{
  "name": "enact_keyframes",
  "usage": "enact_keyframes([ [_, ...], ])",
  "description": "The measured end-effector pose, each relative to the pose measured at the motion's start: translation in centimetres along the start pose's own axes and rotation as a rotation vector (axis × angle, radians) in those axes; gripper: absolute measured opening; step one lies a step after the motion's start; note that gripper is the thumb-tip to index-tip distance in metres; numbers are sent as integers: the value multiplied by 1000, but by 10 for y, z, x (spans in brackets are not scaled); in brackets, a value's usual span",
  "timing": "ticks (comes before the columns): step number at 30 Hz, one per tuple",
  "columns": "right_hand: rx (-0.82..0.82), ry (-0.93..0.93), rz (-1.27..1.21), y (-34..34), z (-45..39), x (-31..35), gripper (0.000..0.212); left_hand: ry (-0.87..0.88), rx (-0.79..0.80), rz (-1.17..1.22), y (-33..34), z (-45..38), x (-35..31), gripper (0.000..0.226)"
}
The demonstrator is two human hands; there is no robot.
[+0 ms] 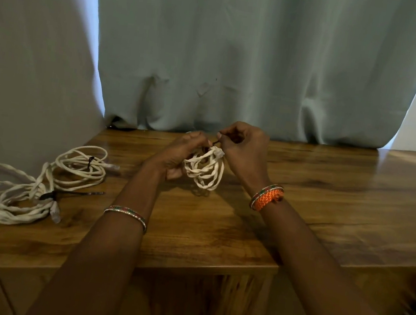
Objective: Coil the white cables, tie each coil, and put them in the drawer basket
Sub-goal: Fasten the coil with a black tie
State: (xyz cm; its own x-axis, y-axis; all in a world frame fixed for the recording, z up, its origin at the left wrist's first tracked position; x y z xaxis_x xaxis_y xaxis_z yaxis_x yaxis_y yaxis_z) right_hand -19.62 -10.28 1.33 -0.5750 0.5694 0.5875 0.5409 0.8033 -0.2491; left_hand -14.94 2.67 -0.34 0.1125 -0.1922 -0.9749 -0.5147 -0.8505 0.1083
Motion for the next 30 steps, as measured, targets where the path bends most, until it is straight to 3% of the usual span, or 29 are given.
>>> enact_keyframes([
  [5,99,-372,205,-6,1,6,15,41,-4,35,-2,2,-4,24],
  [10,173,-492,258,-19,3,2,23,17,46,116,-2,4,-10,22],
  [15,189,-358,127,-27,0,4,10,73,86,-11,-2,5,-7,22],
  [19,324,-182,27,-38,-6,12,10,62,147,-71,1,4,-6,19],
  [22,427,-174,50,-44,-11,21,12,35,194,-59,1,4,-6,3],
  [26,524,-152,54,-48,-15,25,12,18,218,-36,1,7,-8,14],
  [30,547,-140,49,-50,-15,26,12,30,231,-12,2,10,-11,8],
])
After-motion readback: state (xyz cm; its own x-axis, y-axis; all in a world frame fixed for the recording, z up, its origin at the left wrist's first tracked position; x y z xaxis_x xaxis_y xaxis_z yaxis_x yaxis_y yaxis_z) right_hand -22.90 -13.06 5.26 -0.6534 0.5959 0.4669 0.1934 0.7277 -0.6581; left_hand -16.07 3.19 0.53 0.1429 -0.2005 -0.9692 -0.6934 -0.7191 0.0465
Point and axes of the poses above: each hand's wrist, its own z-axis away from the middle knuckle, its own y-axis out of the palm, x = y × z, the point moved 2 cm from there along -z, towards the middle knuckle, and after that the axes turned 2 degrees about x, right-handed, at the moved point
